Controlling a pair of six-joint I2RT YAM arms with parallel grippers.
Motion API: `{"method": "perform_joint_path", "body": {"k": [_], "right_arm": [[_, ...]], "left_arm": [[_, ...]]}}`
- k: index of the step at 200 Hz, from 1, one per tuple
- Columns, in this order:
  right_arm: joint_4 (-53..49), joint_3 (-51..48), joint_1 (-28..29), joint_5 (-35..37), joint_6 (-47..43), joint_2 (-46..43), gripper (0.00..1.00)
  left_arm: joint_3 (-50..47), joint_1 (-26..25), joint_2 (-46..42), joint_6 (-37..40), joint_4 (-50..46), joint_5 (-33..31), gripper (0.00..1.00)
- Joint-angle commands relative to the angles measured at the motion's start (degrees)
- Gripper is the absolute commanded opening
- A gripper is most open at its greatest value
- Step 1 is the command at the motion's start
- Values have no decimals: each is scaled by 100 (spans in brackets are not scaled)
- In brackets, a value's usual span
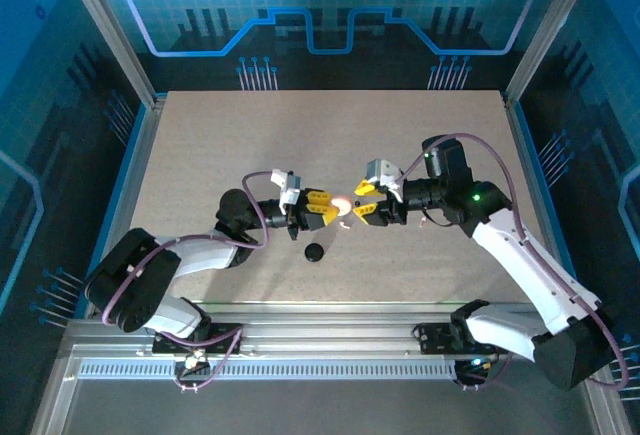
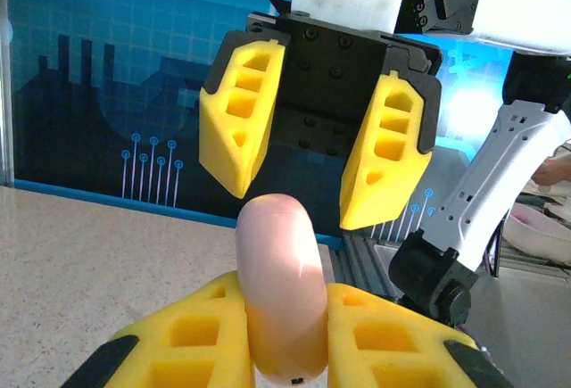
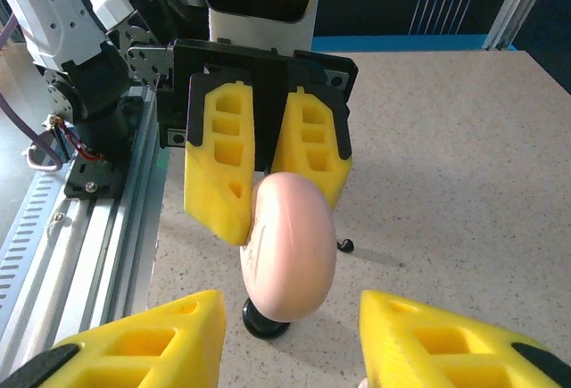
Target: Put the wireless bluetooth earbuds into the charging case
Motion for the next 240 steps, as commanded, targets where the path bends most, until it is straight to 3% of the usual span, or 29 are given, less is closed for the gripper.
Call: {"method": "perform_joint_path", "body": {"k": [1, 87, 149, 172, 204, 240], "right_arm": [[-459, 165, 24, -63, -188, 90, 45], [-577, 545, 376, -610, -273, 596, 43], [-674, 718, 385, -682, -434, 719, 18], [-900, 816, 385, -541, -564, 747, 13], [-1331, 929, 401, 185, -755, 677, 12], [-1880, 1051, 598, 1536, -1269, 682, 12]], "left_arm": [[143, -25, -182, 144, 186, 145, 12], [172, -31, -289, 157, 130, 177, 12], [152, -27, -531, 298, -204, 134, 14], [161, -30, -667, 483, -627, 73, 28], [211, -24, -1217, 1401, -2229, -83, 56], [806, -26, -2038, 3740, -5958, -340, 61]]}}
